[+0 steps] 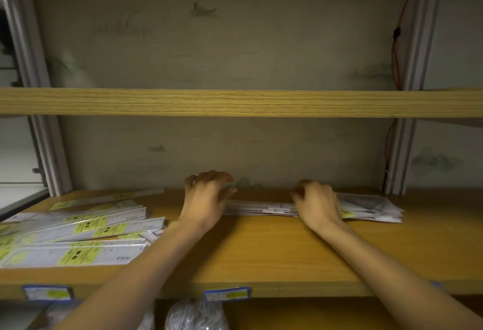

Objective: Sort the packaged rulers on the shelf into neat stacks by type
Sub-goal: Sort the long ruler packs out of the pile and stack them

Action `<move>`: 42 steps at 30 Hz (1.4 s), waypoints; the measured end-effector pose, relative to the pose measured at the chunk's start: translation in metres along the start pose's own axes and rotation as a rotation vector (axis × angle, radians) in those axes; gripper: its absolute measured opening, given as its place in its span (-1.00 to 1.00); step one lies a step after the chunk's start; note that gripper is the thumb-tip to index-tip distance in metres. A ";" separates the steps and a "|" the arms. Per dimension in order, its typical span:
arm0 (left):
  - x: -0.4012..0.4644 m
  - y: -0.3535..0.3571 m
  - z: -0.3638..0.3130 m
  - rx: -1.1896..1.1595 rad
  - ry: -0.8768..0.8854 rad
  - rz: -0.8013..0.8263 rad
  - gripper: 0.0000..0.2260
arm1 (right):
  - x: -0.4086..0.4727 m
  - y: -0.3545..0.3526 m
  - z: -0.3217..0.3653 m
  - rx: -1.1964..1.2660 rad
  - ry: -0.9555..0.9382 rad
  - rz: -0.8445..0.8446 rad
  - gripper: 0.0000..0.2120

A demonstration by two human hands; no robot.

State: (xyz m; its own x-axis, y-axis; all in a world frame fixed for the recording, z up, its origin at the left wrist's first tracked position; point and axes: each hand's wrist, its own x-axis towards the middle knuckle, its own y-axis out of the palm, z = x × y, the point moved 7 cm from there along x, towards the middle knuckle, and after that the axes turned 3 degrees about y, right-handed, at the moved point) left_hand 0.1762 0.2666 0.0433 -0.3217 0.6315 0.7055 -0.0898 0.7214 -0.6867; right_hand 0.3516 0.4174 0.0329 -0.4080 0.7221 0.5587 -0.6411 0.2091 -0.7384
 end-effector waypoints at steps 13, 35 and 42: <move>-0.028 -0.028 -0.066 -0.684 -0.208 -0.338 -0.91 | -0.038 -0.038 0.010 0.807 -0.054 -0.086 -0.94; -0.073 -0.052 0.026 -0.971 -0.302 -0.293 -0.89 | -0.087 -0.007 0.091 1.013 0.067 -0.173 -0.93; -0.080 -0.070 0.066 -1.047 -0.264 -0.233 -0.88 | -0.105 0.006 0.136 1.007 0.091 -0.240 -0.86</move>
State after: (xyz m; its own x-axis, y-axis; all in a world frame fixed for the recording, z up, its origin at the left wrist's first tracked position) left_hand 0.1462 0.1464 0.0234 -0.6031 0.4582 0.6529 0.6280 0.7774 0.0346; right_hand 0.3027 0.2532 0.0213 -0.1746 0.7898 0.5880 -0.9621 -0.2638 0.0686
